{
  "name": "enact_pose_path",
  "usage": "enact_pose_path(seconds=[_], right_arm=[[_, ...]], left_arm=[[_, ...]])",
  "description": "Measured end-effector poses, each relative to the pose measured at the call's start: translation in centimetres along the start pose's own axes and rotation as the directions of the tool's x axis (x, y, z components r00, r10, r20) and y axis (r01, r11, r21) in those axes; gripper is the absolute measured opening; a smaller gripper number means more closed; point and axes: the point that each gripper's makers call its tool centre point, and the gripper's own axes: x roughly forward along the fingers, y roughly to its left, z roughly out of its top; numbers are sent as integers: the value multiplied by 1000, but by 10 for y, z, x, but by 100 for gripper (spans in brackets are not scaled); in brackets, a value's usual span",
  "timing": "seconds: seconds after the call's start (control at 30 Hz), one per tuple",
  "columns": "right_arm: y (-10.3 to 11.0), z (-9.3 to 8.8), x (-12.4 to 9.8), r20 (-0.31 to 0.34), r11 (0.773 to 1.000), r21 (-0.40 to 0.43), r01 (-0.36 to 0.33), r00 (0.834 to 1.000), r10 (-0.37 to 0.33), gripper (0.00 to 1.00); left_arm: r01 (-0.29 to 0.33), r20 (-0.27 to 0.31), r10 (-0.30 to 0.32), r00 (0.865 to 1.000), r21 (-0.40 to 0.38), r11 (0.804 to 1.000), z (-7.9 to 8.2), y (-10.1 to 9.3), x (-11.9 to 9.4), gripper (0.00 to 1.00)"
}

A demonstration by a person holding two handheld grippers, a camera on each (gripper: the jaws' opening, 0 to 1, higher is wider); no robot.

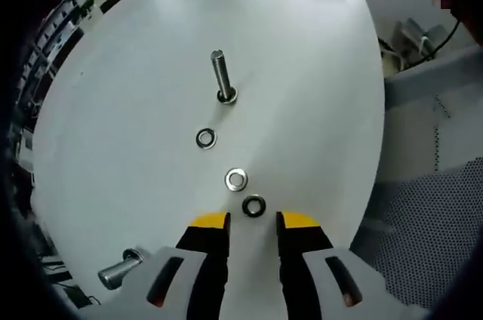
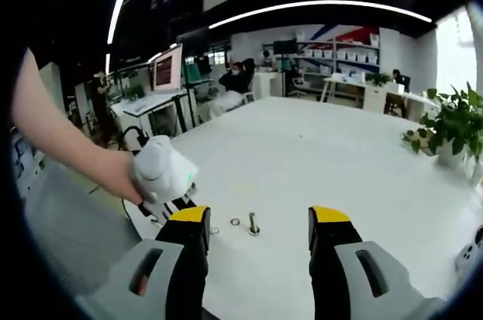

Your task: Place the washer onto the threaded stud by aligning its center hole with the stud, sliding it down to the base, and recovering from edge contact or off-axis alignment until the washer reaches the visible bottom stop.

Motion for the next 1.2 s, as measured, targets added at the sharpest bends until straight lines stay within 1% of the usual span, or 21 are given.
enact_pose_path(seconds=[0.03, 0.07, 0.13, 0.4, 0.67, 0.77, 0.9, 0.93, 1.03, 1.2], right_arm=[[0, 0, 0, 1, 1000, 8, -5, 1000, 5, 55], [1, 0, 0, 3, 1000, 17, -12, 1000, 12, 55], [3, 1, 0, 7, 1000, 22, -18, 1000, 18, 55], [10, 1, 3, 2, 999, 6, -41, 999, 41, 55], [2, 0, 1, 6, 999, 37, -24, 1000, 24, 55], [-1, 1, 0, 12, 998, 60, -17, 1000, 17, 55], [-3, 1, -1, 20, 996, 87, -16, 1000, 14, 55], [-3, 0, -1, 18, 996, 91, -15, 1000, 13, 55], [-2, 0, 0, 15, 996, 88, -17, 1000, 16, 55], [2, -1, 1, 5, 997, 73, -25, 1000, 25, 55]], left_arm=[[-1, 4, 1, 1000, -4, 1000, 1, 0, 0, 21], [-3, 11, 4, 1000, -28, 1000, 3, -1, 0, 21], [-9, 7, 9, 1000, -33, 999, 5, -1, 1, 20], [-13, -5, 13, 1000, -66, 998, 4, -2, 1, 19], [-10, -42, 8, 999, -61, 998, 5, -1, 2, 18], [-14, -57, 10, 998, -67, 998, 5, 2, 3, 16], [-8, -78, 4, 997, -47, 999, 7, 1, 3, 12], [-7, -85, 3, 996, -51, 999, 7, 1, 4, 12], [-5, -103, 2, 995, -29, 1000, 6, 0, 3, 12], [-3, -105, -2, 994, -46, 999, 6, 1, 3, 12]])
